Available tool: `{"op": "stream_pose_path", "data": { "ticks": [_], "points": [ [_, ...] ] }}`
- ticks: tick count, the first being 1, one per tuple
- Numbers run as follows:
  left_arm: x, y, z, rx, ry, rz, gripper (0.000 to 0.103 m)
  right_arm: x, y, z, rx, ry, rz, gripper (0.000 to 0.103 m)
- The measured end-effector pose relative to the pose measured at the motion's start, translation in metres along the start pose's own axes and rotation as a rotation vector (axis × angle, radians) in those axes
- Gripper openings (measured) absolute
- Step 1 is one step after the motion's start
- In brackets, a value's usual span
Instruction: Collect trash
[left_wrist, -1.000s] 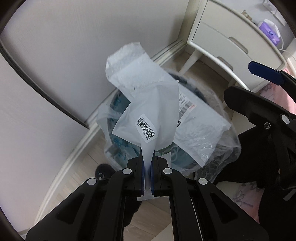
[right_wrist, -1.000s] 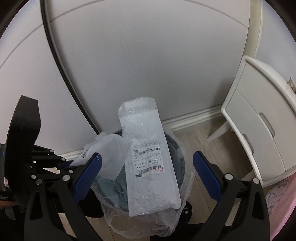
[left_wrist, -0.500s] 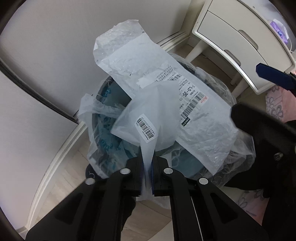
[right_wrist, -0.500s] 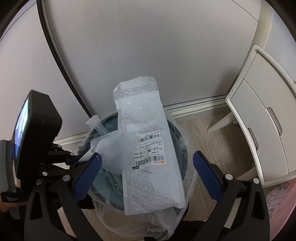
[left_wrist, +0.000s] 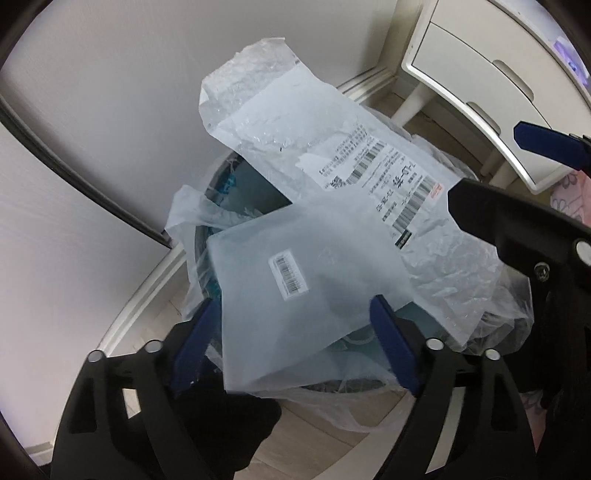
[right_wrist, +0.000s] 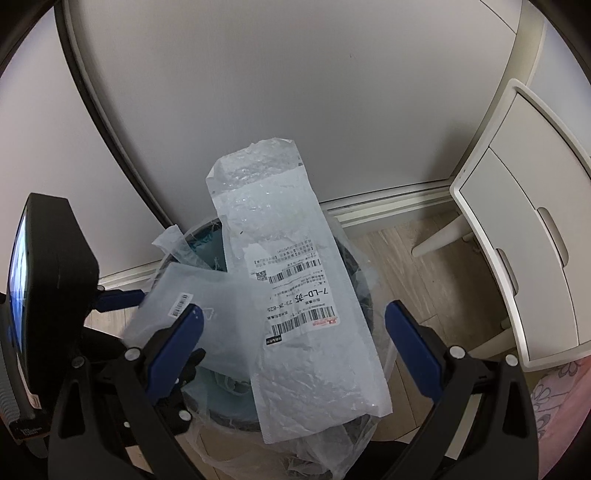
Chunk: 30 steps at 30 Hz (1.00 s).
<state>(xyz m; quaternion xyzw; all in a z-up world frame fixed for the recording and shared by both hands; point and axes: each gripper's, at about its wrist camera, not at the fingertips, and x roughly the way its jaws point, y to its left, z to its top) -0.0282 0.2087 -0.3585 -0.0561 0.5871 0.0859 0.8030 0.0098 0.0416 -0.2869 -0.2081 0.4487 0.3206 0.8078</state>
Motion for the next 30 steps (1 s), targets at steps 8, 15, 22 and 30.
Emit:
{"op": "stream_pose_path", "data": {
  "ticks": [8, 15, 22, 30],
  "points": [
    [-0.018, 0.004, -0.002, 0.003, -0.072, 0.037, 0.097, -0.009, -0.005, 0.001, 0.02, -0.023, -0.015, 0.096],
    [-0.036, 0.006, -0.006, -0.01, -0.128, 0.052, 0.097, -0.027, -0.008, 0.0, 0.039, -0.072, -0.03, 0.096],
    [-0.053, 0.014, -0.009, -0.043, -0.156, 0.066, 0.097, -0.042, -0.003, -0.001, 0.033, -0.105, -0.024, 0.096],
    [-0.065, 0.015, -0.013, -0.082, -0.181, 0.089, 0.097, -0.055, 0.005, -0.003, 0.018, -0.137, -0.018, 0.096]
  ]
}}
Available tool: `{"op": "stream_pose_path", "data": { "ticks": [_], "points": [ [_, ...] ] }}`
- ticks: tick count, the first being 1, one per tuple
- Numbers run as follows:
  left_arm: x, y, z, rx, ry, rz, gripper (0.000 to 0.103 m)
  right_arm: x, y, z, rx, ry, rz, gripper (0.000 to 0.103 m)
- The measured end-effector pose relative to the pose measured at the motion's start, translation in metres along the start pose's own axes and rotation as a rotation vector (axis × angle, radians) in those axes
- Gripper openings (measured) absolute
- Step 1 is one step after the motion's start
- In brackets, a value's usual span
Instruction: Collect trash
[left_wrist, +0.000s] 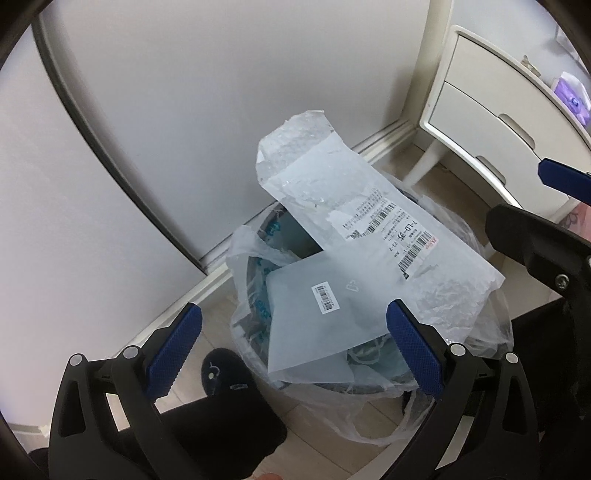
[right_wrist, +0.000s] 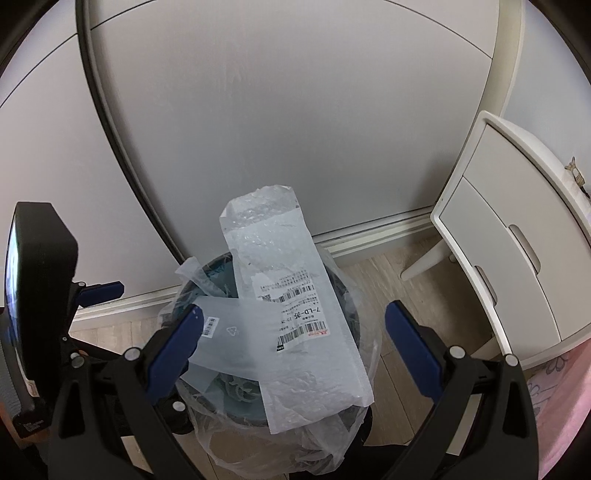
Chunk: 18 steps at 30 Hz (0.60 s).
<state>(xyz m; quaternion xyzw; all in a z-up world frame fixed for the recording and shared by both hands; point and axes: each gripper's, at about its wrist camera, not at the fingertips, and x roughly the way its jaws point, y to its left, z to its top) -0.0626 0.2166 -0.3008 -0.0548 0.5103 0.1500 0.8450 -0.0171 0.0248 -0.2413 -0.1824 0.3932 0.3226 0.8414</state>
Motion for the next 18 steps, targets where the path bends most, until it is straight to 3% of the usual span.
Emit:
{"op": "stream_pose_path", "data": {
  "ticks": [4, 8, 13, 18],
  "points": [
    [-0.008, -0.004, -0.003, 0.02, -0.034, 0.06, 0.097, -0.004, 0.004, 0.0, -0.005, -0.007, -0.003, 0.096],
    [-0.014, -0.005, -0.004, 0.028, -0.064, 0.028, 0.097, -0.006, 0.005, 0.0, -0.006, -0.011, -0.005, 0.096],
    [-0.011, -0.003, -0.003, -0.005, -0.022, -0.035, 0.097, -0.005, 0.006, 0.001, -0.01, -0.007, -0.006, 0.096],
    [-0.011, -0.006, -0.004, 0.001, -0.023, -0.029, 0.097, -0.005, 0.005, -0.001, -0.014, 0.0, -0.001, 0.096]
  ]
}}
